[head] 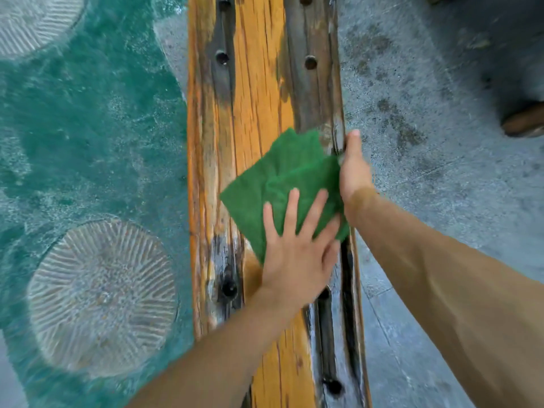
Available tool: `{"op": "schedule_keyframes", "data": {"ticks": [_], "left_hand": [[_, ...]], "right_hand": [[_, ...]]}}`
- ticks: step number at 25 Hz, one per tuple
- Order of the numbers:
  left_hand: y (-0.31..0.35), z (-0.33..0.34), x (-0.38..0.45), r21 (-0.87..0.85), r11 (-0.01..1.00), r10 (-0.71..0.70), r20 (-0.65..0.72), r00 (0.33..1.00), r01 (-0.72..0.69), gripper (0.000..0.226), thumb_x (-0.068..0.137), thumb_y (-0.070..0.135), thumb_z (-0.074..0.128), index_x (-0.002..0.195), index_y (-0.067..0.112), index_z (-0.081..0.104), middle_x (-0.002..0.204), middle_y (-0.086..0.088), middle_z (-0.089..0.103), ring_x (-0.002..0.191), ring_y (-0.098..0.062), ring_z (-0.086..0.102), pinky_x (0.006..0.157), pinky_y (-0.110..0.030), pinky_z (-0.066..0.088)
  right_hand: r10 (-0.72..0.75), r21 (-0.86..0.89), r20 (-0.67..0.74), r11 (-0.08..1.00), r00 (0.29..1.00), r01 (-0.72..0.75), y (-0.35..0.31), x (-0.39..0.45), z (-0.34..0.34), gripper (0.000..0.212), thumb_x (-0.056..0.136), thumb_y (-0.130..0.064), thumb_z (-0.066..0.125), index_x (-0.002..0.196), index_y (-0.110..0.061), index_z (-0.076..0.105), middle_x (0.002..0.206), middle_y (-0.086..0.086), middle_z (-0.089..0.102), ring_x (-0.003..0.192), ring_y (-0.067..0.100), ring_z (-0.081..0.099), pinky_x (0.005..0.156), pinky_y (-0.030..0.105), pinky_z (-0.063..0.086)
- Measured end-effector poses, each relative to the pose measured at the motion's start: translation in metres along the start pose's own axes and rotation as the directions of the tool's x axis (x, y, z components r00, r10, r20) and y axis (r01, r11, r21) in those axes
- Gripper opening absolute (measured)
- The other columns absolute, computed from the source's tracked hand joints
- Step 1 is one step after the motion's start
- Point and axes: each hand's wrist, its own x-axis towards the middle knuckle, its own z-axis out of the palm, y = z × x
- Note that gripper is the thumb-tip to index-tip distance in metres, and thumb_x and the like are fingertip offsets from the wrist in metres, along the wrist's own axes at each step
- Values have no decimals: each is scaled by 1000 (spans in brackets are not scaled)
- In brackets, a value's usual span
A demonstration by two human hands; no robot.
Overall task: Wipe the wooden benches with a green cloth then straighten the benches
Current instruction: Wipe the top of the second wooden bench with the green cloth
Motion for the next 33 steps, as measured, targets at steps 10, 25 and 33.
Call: {"op": "schedule_keyframes", "data": {"ticks": [10, 25, 33], "left_hand": [[-83, -16, 56, 151, 986, 84, -52, 995, -75, 52, 99, 66, 15, 150, 59, 7, 169, 12, 1, 154, -38, -5, 108, -80, -2], [-182, -95, 265, -49, 930, -366, -85, 927, 363, 52, 100, 65, 10, 151, 62, -2, 168, 12, -13, 153, -35, -15, 110, -78, -7], [-199, -123, 362, -2, 964, -265, -71, 962, 266, 53, 100, 66, 10, 151, 62, -2, 168, 12, -13, 154, -34, -15, 111, -76, -12]], "right_hand": [[-122, -277, -237, 959, 964, 54, -36, 27, 37, 60, 103, -53, 23, 146, -15, 40, 147, 13, 49, 133, 33, 46, 107, 40, 32], [-314, -596, -330, 801, 890, 61, -41, 49, 63, 67, 101, -56, 19, 153, -14, 23, 149, 11, 42, 127, 36, 47, 98, 50, 36], [-315, -639, -329, 769, 890, 36, -37, 50, 66, 72, 95, -57, 14, 153, -15, 24, 148, 10, 44, 128, 34, 48, 98, 49, 39]]}}
